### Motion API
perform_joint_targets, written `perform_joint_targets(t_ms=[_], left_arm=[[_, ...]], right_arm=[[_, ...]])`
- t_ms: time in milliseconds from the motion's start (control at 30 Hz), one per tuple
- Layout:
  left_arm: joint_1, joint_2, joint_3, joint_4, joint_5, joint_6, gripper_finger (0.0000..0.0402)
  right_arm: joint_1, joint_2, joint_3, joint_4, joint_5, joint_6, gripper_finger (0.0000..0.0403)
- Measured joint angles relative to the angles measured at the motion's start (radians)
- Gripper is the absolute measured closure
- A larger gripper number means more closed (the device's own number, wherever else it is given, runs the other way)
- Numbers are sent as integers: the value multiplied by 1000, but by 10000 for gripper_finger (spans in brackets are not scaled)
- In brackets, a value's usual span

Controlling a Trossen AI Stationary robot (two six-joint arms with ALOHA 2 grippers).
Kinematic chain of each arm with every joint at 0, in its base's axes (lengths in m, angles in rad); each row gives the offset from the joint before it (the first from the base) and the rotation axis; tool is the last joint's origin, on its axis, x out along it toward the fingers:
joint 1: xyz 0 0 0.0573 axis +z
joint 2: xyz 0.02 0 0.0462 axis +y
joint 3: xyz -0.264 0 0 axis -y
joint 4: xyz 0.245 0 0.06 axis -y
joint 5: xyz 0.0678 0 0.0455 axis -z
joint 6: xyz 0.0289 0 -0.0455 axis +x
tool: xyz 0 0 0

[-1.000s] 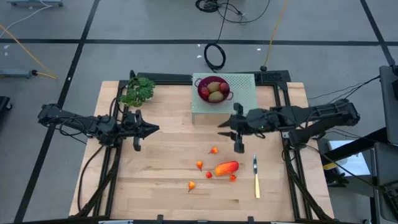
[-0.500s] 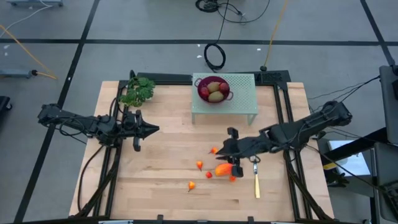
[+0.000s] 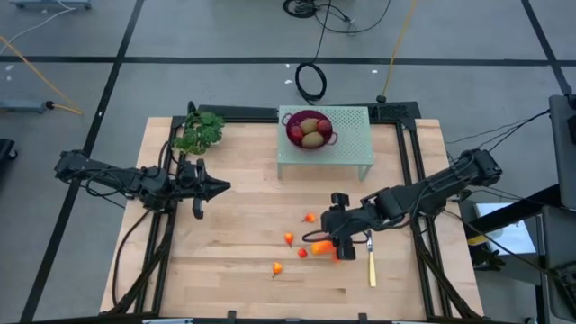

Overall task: Pick & Place Fruit
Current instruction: Put the mango into the strainer bowl on the shelf

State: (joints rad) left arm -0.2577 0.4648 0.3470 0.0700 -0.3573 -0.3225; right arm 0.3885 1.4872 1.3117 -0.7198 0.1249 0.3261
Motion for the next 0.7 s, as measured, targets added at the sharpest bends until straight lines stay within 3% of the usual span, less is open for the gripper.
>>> perform_joint_targets(t_ms=[233,700], left_arm=[[0,0,0,0,-3,-21,378],[0,0,0,1,-11,-26,378]], right_arm=[[7,0,0,-28,-100,-34,138],[6,111,-1,-85,-151,-150,71]])
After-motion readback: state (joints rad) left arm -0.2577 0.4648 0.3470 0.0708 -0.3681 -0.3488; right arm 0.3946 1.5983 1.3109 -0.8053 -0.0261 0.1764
